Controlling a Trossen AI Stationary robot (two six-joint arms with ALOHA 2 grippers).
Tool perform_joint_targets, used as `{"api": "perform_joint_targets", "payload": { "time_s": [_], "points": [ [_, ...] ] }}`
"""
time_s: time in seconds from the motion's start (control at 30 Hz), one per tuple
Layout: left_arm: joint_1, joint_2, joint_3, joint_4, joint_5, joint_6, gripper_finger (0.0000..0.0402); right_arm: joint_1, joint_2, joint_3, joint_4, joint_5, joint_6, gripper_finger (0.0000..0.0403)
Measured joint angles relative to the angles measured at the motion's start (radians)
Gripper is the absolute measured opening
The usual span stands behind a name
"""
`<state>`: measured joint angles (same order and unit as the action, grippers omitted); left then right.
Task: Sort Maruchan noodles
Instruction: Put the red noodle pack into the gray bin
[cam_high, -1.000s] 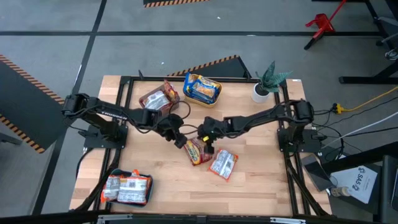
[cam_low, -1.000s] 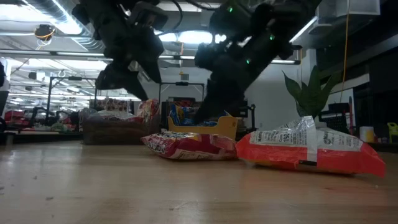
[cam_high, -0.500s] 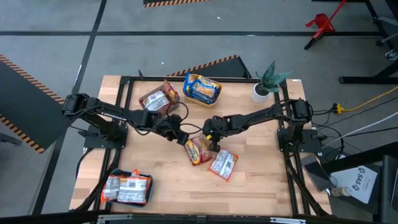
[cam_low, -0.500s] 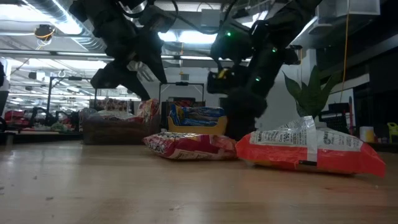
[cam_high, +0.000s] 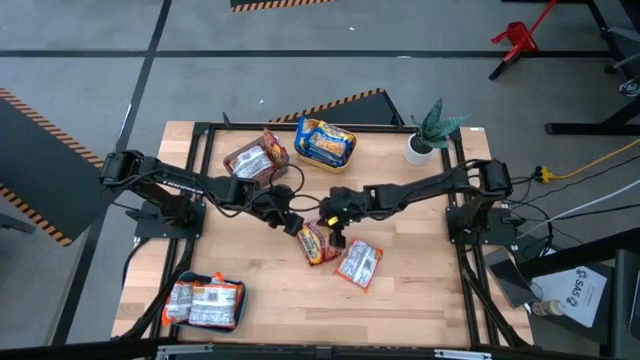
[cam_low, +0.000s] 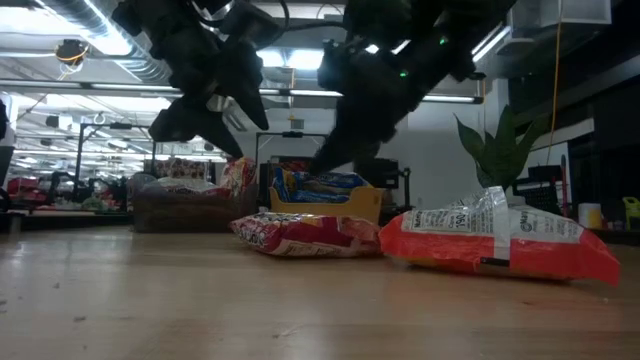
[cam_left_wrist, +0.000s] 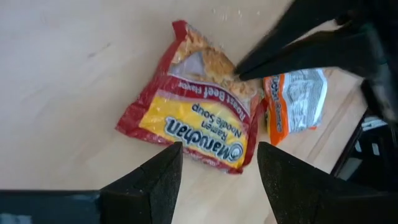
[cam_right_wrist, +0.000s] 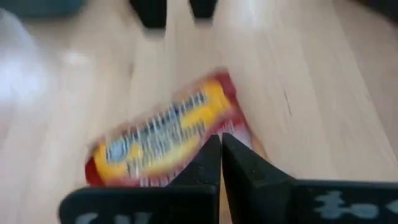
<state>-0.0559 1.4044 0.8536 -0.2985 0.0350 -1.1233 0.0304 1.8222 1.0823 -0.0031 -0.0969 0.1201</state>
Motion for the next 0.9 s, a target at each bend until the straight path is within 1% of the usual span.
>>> {"api": "perform_joint_targets", "payload": {
  "time_s": [0.1, 0.23, 0.43, 0.57, 0.67, 0.73, 0.83, 0.9],
  "points": [
    [0.0, 0.0, 0.0, -0.007, 0.028, 0.007, 0.0202, -0.005, 0.05, -0.002, 0.032, -0.014, -0.001, 0.0004],
    [0.0, 0.0, 0.0, -0.007, 0.031, 0.012, 0.0202, -0.005, 0.105, -0.001, 0.079, -0.061, -0.014, 0.0004],
    [0.0, 0.0, 0.0, -0.007, 0.034, 0.016, 0.0202, -0.026, 0.115, 0.003, 0.013, 0.054, 0.076, 0.0004],
    [0.0, 0.0, 0.0, -0.007, 0.034, 0.026, 0.0202, -0.057, 0.11, 0.004, -0.033, 0.114, 0.207, 0.0004],
    [0.0, 0.0, 0.0, -0.007, 0.034, 0.027, 0.0202, -0.076, 0.11, 0.005, -0.086, 0.158, 0.351, 0.0004],
    [0.0, 0.0, 0.0, -0.007, 0.035, 0.028, 0.0202, -0.086, 0.11, 0.005, -0.127, 0.154, 0.45, 0.0004],
    [0.0, 0.0, 0.0, -0.007, 0.034, 0.028, 0.0202, -0.083, 0.109, 0.006, -0.168, 0.122, 0.573, 0.0004],
    [0.0, 0.0, 0.0, -0.007, 0.011, 0.028, 0.0202, -0.069, 0.109, 0.005, -0.179, 0.083, 0.647, 0.0004]
  ]
}}
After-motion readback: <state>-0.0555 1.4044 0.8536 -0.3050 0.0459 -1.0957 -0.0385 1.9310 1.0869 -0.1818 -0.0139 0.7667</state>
